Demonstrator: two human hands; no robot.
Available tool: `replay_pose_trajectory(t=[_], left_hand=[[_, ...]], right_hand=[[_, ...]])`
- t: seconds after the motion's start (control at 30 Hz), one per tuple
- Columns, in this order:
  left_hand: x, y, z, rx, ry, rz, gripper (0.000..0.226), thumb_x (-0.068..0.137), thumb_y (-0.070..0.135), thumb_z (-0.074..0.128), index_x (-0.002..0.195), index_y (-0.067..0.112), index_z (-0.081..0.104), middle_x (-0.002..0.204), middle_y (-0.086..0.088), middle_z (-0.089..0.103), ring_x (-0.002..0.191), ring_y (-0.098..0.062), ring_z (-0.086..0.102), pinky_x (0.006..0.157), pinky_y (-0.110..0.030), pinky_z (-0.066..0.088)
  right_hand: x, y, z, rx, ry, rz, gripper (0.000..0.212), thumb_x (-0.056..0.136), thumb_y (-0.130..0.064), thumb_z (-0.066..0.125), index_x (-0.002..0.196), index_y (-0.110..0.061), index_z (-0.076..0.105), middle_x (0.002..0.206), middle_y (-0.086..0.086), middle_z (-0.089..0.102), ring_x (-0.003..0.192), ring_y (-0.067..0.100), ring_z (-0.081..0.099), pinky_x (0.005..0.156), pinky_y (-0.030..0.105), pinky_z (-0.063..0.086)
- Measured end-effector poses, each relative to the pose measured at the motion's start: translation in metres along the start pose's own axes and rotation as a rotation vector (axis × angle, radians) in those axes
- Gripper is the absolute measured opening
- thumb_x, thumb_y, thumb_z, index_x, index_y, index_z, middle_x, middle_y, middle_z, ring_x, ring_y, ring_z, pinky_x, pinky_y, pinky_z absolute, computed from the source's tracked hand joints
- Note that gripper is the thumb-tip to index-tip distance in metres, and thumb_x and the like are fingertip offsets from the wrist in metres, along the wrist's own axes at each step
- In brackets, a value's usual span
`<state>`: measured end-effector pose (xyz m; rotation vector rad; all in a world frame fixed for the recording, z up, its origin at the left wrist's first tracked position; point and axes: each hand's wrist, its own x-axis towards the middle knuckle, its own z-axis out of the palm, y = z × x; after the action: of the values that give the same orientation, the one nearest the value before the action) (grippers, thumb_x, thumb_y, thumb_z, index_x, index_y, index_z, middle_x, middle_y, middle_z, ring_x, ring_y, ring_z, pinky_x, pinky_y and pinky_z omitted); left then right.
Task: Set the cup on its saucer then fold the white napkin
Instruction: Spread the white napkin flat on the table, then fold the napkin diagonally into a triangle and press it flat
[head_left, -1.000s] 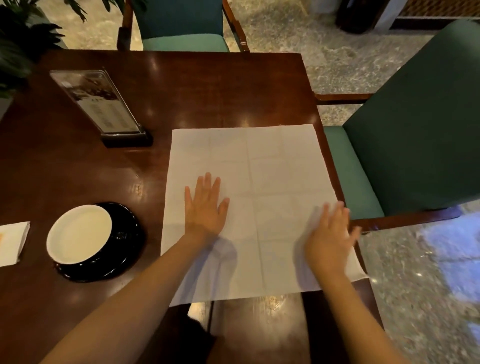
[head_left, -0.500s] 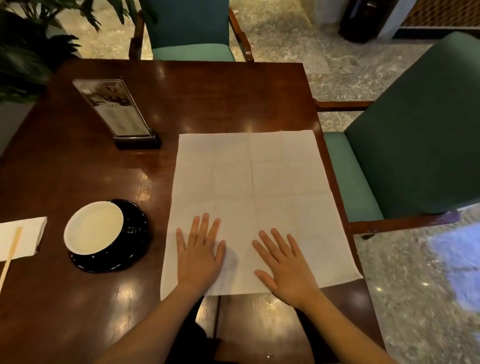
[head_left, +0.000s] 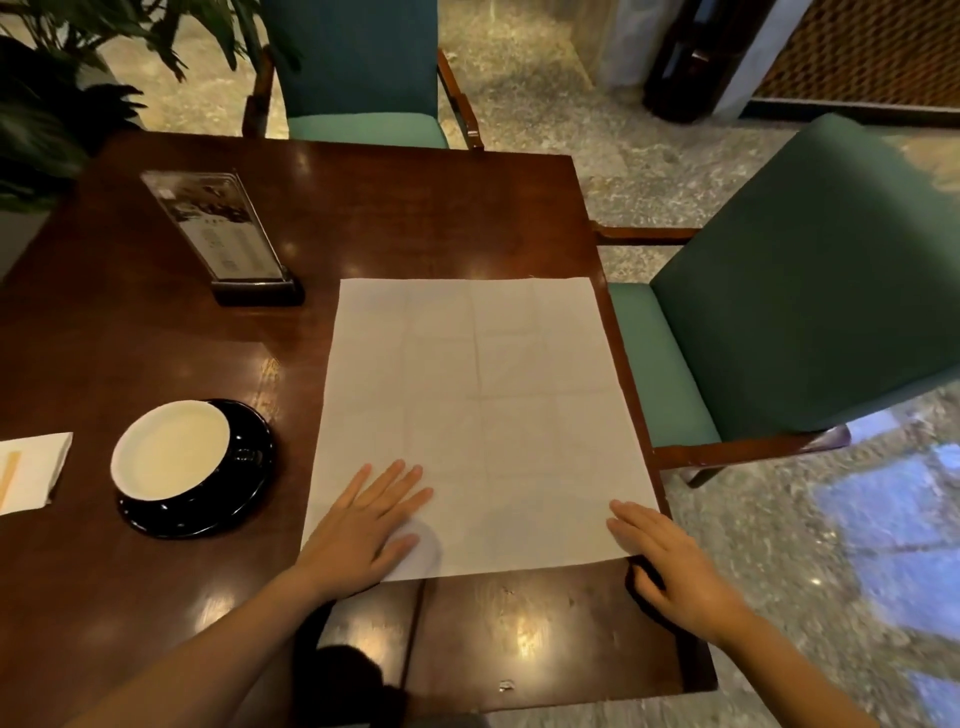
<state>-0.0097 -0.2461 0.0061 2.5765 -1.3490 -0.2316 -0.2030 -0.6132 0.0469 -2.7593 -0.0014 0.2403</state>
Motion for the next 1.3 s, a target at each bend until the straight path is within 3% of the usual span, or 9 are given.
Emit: replay_pose_trajectory(t=[0.13, 0.27, 0.37, 0.43, 0.53, 0.63, 0.97, 1.1, 1.3], left_hand=[[-0.002, 0.002, -0.004, 0.017, -0.031, 0.036, 0.056, 0.095, 0.051, 0.034, 0.146, 0.031, 0.024, 0.155, 0.007, 0.019, 0.144, -0.013, 0.012, 0.115, -0.043, 0.008], [0.0, 0.004, -0.002, -0.075, -0.031, -0.002, 0.056, 0.092, 0.051, 0.038, 0.144, 0.033, 0.029, 0.154, 0.008, 0.022, 0.144, -0.008, 0.008, 0.115, -0.039, 0.001], [0.01, 0.02, -0.011, -0.256, 0.054, -0.125, 0.056, 0.088, 0.06, 0.036, 0.13, 0.027, 0.052, 0.144, 0.005, 0.043, 0.139, -0.002, 0.02, 0.115, -0.024, -0.006], [0.028, 0.046, -0.027, -0.446, 0.132, -0.248, 0.072, 0.08, 0.073, 0.031, 0.124, 0.023, 0.058, 0.134, 0.006, 0.054, 0.128, -0.005, 0.04, 0.11, -0.012, 0.003], [0.069, 0.083, -0.063, -0.931, -0.028, -0.434, 0.044, 0.086, 0.044, 0.058, 0.126, 0.024, 0.056, 0.127, 0.005, 0.059, 0.109, -0.001, 0.054, 0.09, -0.002, 0.033], [0.105, 0.103, -0.088, -1.163, 0.058, -0.495, 0.033, 0.082, 0.029, 0.067, 0.114, 0.022, 0.065, 0.114, -0.003, 0.067, 0.1, -0.012, 0.062, 0.088, -0.022, 0.05], [0.132, 0.027, -0.142, -0.989, 0.39, -0.728, 0.013, 0.084, 0.011, 0.061, 0.094, 0.01, 0.069, 0.094, -0.01, 0.069, 0.088, -0.026, 0.062, 0.079, -0.033, 0.048], [0.14, -0.017, -0.158, -1.024, 0.443, -0.758, 0.009, 0.083, 0.013, 0.064, 0.091, 0.011, 0.068, 0.086, -0.008, 0.067, 0.076, -0.015, 0.057, 0.067, -0.024, 0.043], [0.169, -0.08, -0.178, -0.889, 0.572, -0.88, 0.016, 0.084, 0.011, 0.06, 0.096, 0.006, 0.07, 0.083, -0.004, 0.065, 0.076, -0.015, 0.055, 0.054, -0.007, 0.037]], right_hand=[[0.006, 0.0, -0.007, -0.086, 0.066, 0.007, 0.063, 0.066, 0.008, 0.071, 0.121, -0.019, 0.055, 0.131, -0.001, 0.053, 0.116, 0.01, 0.049, 0.1, 0.023, 0.041], [0.031, -0.003, -0.017, -0.176, 0.057, 0.011, 0.02, 0.074, -0.006, 0.069, 0.09, -0.016, 0.06, 0.1, 0.001, 0.063, 0.091, 0.02, 0.06, 0.078, 0.025, 0.05], [0.056, -0.012, -0.036, -0.123, 0.035, 0.109, 0.008, 0.087, -0.018, 0.056, 0.091, -0.016, 0.063, 0.095, 0.0, 0.065, 0.089, 0.02, 0.06, 0.075, 0.027, 0.047], [0.075, -0.025, -0.054, -0.034, 0.02, 0.133, 0.014, 0.09, -0.022, 0.054, 0.096, -0.017, 0.066, 0.096, -0.004, 0.065, 0.089, 0.014, 0.06, 0.076, 0.023, 0.047], [0.11, -0.057, -0.086, 0.158, -0.028, 0.063, 0.01, 0.087, -0.016, 0.057, 0.09, -0.015, 0.066, 0.09, -0.004, 0.064, 0.082, 0.012, 0.06, 0.074, 0.027, 0.05], [0.148, -0.086, -0.114, 0.232, -0.098, -0.028, 0.009, 0.083, -0.011, 0.059, 0.087, -0.014, 0.067, 0.086, -0.003, 0.065, 0.08, 0.011, 0.059, 0.071, 0.023, 0.047], [0.267, -0.135, -0.14, 0.347, -0.056, -0.11, 0.012, 0.084, -0.016, 0.065, 0.087, -0.005, 0.067, 0.079, 0.007, 0.063, 0.07, 0.016, 0.052, 0.066, 0.026, 0.043], [0.32, -0.153, -0.146, 0.451, 0.013, -0.074, 0.011, 0.085, -0.015, 0.065, 0.087, -0.006, 0.07, 0.074, -0.007, 0.061, 0.068, 0.007, 0.054, 0.065, 0.021, 0.044], [0.405, -0.188, -0.131, 0.393, -0.028, -0.074, 0.017, 0.086, -0.019, 0.064, 0.093, -0.007, 0.072, 0.09, 0.005, 0.069, 0.08, 0.014, 0.057, 0.076, 0.031, 0.048]])
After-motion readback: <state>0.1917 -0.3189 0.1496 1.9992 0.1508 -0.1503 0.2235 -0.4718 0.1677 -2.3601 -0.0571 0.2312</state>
